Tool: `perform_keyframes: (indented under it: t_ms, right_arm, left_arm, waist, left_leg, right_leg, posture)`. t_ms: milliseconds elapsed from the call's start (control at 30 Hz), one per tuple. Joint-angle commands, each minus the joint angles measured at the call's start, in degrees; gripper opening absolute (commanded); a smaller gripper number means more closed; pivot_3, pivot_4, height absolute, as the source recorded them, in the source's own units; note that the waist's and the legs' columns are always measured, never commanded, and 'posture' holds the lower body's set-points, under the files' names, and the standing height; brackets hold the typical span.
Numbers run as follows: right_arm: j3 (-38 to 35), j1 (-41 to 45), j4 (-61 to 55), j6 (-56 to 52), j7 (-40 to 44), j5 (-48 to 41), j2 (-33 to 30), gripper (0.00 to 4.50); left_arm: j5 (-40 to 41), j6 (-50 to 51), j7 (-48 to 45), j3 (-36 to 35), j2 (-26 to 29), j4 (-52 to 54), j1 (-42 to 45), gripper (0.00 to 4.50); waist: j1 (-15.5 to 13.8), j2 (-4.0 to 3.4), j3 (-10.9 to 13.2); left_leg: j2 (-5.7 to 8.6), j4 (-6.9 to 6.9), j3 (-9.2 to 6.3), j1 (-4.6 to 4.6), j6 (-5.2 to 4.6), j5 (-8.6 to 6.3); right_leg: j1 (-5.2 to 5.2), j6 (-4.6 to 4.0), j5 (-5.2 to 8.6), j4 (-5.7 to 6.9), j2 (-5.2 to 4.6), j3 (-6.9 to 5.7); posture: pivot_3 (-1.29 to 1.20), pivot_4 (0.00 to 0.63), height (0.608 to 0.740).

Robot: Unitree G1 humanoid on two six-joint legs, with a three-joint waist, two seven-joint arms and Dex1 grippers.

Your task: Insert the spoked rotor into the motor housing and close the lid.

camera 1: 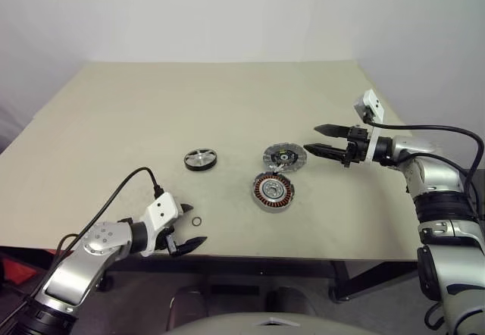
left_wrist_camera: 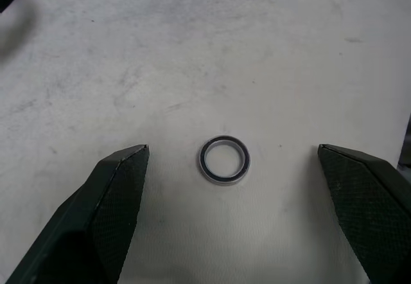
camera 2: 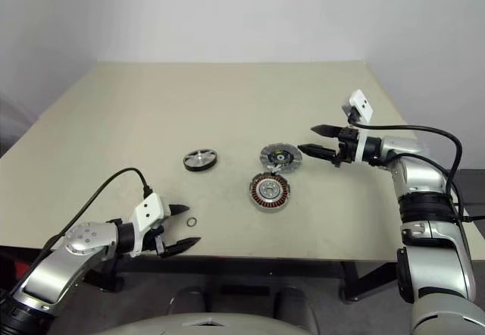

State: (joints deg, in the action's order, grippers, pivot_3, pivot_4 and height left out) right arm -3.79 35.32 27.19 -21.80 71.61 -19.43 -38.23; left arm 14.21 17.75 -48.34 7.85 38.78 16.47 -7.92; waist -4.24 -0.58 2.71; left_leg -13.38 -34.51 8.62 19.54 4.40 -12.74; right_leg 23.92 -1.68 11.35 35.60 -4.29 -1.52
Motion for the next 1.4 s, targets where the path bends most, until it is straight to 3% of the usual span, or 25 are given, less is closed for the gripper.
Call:
perform_keyframes:
  t_ms: [33, 1033, 1400]
  right_arm:
    - [0.0, 2.2, 0.2, 0.2, 0.8, 0.0, -0.9, 4.5]
    - [0.2, 2.6, 0.4, -0.1, 1.2, 0.0, -0.8, 4.5]
    - [0.3, 3.0, 1.2, 0.3, 1.1, 0.3, -0.6, 4.5]
  left_arm:
    - [-0.7, -2.9, 0.9, -0.9, -1.4, -1.9, -0.9, 4.49]
    - [-0.4, -14.6, -2.4, -1.5, -5.2, -7.8, -4.9, 4.49]
    - [-1.3, -13.4, -1.4, -1.3, -4.7, -5.6, -4.1, 4.49]
  waist:
    - [0.0, -0.01, 0.0]
    - [0.2, -0.01, 0.0]
    - [0.2, -0.01, 0.0]
  left_leg:
    - [0.01, 0.0, 0.0, -0.01, 0.0, 0.01]
    - [-0.05, 0.0, 0.02, 0.06, -0.02, 0.02]
    - [-0.05, 0.0, 0.02, 0.05, -0.02, 0.02]
  right_leg:
    - [0.0, 0.03, 0.02, 0.0, -0.01, 0.0]
    - [0.08, -0.15, -0.09, 0.0, 0.02, -0.02]
    - [0.08, -0.13, -0.08, 0.0, 0.02, -0.01]
  posture:
    - [0.0, 0.0, 0.74]
    - [0.0, 0.0, 0.74]
    - [0.0, 0.0, 0.74]
